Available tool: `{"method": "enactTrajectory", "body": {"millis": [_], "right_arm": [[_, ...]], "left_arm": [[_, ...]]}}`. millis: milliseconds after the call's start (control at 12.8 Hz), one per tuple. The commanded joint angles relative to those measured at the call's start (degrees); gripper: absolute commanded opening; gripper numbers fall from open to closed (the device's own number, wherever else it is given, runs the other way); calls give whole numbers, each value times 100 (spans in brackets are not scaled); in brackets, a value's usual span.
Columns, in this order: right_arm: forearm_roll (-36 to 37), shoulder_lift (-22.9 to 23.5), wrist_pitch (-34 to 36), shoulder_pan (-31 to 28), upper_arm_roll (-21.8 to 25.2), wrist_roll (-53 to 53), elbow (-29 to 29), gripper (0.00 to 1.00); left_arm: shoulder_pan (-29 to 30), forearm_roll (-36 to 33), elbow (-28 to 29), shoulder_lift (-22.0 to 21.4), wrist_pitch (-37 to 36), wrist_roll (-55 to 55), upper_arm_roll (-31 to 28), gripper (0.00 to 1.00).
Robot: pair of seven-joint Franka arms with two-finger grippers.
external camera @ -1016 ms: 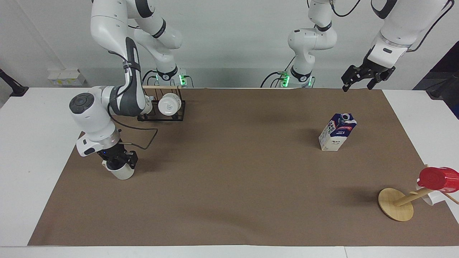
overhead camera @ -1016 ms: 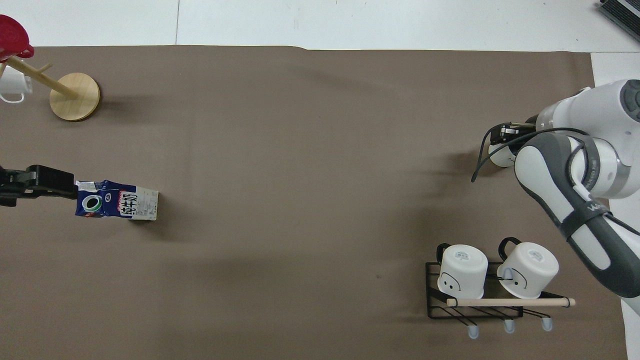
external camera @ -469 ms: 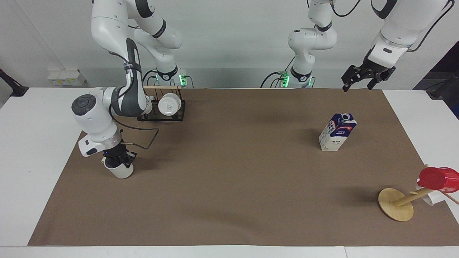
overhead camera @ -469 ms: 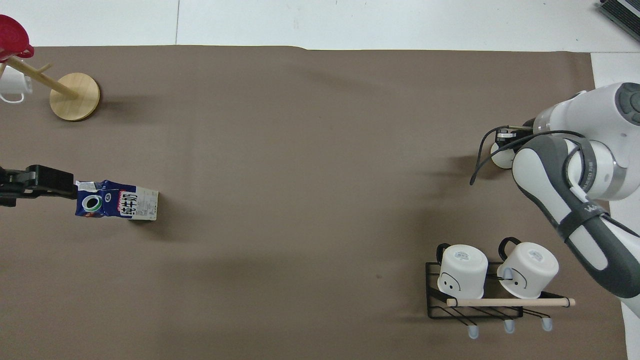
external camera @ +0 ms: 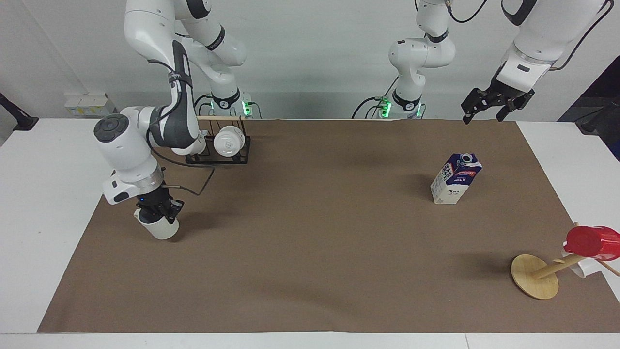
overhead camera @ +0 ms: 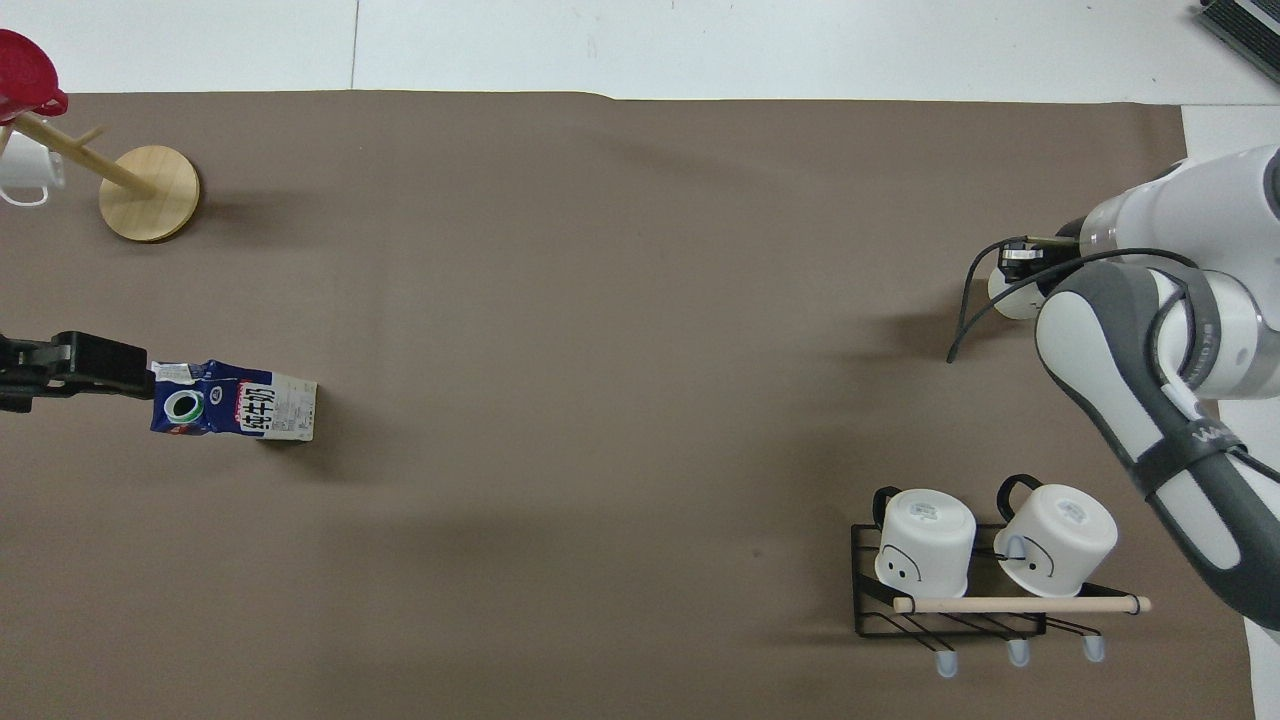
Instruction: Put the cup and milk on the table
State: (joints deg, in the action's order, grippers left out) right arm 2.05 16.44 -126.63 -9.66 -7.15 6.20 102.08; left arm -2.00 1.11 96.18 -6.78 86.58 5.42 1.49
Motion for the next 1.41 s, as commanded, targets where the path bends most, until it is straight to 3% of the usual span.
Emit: {"method": "enactTrajectory", "body": {"millis": [0,234,625,938,1172,1328], "right_arm": [[67,-308,488,87,-58,-92,-309,0],[40,-431,911,393,-234,47,-601,0],[199,-554,1236,1701,-278,1592,-601,0],[260,-502,1281,2730,-278,2673,-619,0],[348,-169,1158,3347,-278,3552,-645,0],[427,270,1122,3785,-261,3782,-1083,0]], "left_arm": [[-20,-76,-2,-51,-63,-199,-53,100],[-20,-85,111,-121,33,-199,-53,100],[59,-76,866,-481,385,-436,-53,100],[59,-85,1788,-613,1314,-445,-53,100],[86,-85,2238,-605,1957,-506,-53,100],[86,-85,2536,-587,2387,-542,-61,100]]}}
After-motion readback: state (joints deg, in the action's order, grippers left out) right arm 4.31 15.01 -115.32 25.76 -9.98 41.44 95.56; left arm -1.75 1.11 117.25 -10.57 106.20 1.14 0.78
